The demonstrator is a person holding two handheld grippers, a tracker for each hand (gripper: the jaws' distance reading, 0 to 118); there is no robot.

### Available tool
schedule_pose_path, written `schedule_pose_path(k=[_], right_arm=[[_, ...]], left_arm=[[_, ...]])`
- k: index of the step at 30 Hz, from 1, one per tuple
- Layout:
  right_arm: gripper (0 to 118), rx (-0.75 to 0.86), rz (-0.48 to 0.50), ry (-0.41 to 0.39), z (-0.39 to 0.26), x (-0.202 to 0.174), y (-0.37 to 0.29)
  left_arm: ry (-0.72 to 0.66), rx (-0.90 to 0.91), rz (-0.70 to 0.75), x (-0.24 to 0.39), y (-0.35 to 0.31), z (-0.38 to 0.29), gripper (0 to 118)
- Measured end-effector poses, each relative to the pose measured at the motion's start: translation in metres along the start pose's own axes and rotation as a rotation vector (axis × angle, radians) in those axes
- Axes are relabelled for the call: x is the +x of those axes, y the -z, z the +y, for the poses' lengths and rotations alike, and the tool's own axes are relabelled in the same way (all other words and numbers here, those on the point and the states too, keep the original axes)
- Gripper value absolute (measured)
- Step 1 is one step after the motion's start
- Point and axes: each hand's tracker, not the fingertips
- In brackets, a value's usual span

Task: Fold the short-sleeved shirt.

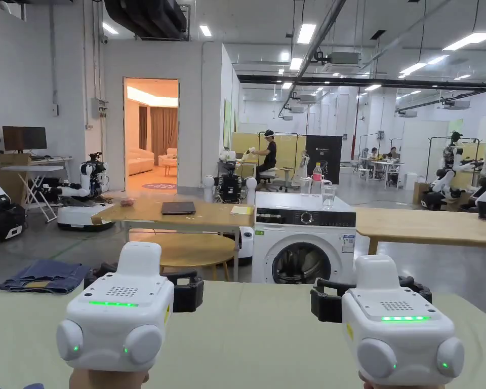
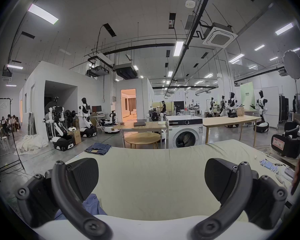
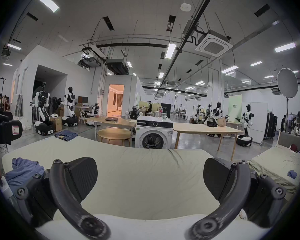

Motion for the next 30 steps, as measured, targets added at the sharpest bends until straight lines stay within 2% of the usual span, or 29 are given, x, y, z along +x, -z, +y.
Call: schedule_pose_path(k=[30], right_arm=[[118, -0.012, 0.013, 0.025, -0.0033, 0.0005, 0.0044]], left_arm=[[0.045, 0.015, 0.011, 0.0032, -0.0006, -0.0019, 118]])
